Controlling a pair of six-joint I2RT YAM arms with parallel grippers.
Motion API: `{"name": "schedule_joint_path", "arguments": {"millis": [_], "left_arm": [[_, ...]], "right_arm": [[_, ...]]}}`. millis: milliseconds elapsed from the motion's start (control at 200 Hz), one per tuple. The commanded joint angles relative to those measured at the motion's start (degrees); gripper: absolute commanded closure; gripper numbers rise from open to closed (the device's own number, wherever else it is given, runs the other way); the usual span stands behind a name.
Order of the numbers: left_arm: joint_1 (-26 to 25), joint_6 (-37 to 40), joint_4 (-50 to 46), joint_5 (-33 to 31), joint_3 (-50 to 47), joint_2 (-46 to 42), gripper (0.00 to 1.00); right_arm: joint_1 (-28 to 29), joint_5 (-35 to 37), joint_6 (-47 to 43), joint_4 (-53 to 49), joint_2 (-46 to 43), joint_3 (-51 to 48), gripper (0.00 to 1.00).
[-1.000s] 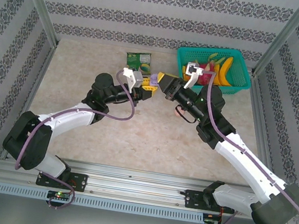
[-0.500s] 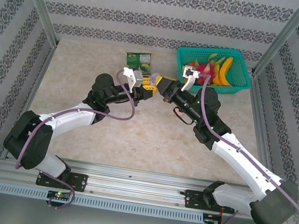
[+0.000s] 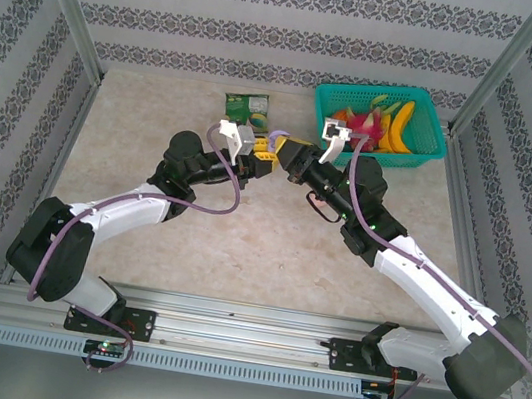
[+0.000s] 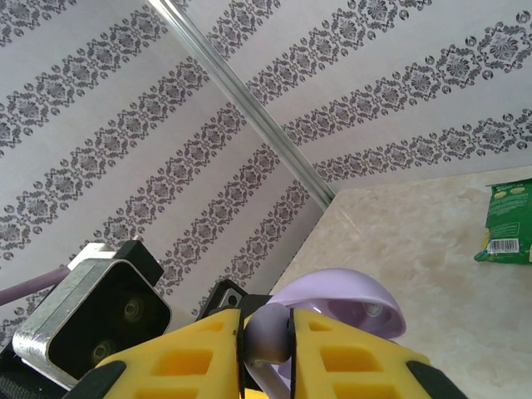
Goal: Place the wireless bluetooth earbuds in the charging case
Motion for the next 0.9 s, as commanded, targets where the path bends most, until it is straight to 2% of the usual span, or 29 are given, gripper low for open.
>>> {"name": "schedule_joint_path", "arguments": {"millis": [0, 510, 894], "left_arm": [[-1.2, -0.6, 3.0, 0.3, 2.1, -0.8, 1.00], [-1.6, -0.4, 2.6, 0.6, 2.0, -1.6, 1.00], [-1.8, -1.9, 4.1, -1.6, 2.4, -2.1, 1.00]], "right_arm": [[0.6, 1.9, -1.5, 2.1, 0.2, -0.4, 0.79], [0.3, 3.5, -2.4, 1.8, 0.7, -0.8, 0.79], [2.2, 7.8, -8.3, 0.6, 0.2, -3.4, 0.80]]}}
